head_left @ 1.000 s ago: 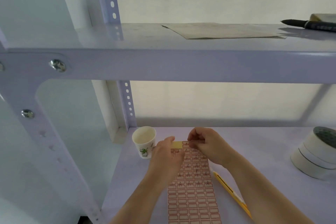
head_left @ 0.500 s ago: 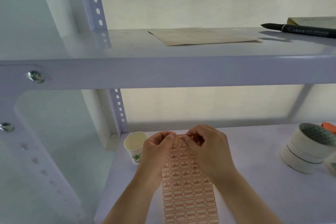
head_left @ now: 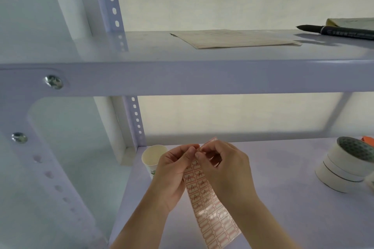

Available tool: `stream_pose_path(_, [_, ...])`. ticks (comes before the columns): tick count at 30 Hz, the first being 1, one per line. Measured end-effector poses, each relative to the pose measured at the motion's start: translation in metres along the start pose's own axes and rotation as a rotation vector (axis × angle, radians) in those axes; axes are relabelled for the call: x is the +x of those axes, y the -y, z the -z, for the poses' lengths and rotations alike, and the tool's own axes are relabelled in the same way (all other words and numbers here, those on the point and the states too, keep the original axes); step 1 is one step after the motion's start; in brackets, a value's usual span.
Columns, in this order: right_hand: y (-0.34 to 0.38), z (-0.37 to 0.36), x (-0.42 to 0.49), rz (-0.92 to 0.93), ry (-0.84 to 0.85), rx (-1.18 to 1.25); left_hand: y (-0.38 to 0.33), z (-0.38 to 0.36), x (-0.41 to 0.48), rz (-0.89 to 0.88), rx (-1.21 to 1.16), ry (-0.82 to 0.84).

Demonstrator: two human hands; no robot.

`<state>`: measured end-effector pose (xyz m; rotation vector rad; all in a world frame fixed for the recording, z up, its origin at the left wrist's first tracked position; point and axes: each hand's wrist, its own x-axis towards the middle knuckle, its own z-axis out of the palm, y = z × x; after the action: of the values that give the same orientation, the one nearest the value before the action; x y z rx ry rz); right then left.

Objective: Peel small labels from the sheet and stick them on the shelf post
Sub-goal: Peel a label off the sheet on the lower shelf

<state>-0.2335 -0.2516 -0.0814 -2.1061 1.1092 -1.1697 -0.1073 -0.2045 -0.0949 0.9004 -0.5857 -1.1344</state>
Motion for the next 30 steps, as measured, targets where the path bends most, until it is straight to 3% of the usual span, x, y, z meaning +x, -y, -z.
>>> stream_pose_path(19, [0.0095, 0.0087, 0.0027, 0.08, 0.028, -0.156, 0.0002, 0.0065, -0.0014, -0.025, 0.01, 0.139])
stream_pose_path(30, [0.0078, 0.0056, 0.0048, 0.065, 0.034, -0.086, -0.0038, 0.0029, -0.0013, -0.074, 0.109, 0.012])
